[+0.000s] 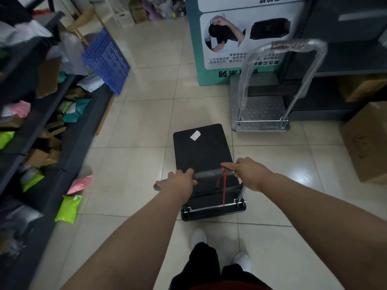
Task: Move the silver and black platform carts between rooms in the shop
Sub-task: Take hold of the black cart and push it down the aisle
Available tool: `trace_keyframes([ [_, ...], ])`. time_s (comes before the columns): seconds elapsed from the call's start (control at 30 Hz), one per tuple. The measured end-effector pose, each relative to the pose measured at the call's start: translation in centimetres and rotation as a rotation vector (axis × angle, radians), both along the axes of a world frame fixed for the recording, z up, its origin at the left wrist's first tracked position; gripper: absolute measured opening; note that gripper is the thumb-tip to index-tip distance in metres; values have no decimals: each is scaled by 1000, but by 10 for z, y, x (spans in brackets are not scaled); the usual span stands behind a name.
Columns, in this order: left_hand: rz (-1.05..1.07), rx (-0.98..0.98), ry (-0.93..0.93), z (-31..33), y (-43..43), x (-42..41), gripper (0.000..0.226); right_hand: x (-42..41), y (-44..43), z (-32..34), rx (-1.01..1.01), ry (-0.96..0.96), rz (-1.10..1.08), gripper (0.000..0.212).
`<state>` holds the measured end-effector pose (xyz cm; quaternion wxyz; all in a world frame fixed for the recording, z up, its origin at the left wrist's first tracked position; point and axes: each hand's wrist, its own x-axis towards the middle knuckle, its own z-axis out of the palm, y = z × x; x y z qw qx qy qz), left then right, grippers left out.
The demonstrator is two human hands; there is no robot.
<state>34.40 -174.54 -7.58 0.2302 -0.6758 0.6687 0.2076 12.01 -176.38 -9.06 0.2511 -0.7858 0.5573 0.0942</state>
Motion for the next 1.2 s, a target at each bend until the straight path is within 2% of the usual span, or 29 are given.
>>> trace_keyframes([
  [0.1, 6, -51, -5, -1, -20, 21, 25, 22, -12, -7, -70, -38, 3, 50],
  [0.23, 3, -40, 59, -4, -53, 51, 26, 45, -34, -10, -119, -51, -25, 41],
  [0.6, -61, -98, 254, -16, -145, 60, 29, 57, -116, -2, -81, 34, -162, 41],
  [0.9, -153, -81, 240, -17, -225, 87, 30, 79, -170, -10, -127, 36, -202, 41],
  [1.2, -127, -108, 250, -17, -299, 62, 29, 53, -240, -18, -233, -36, -233, 41],
])
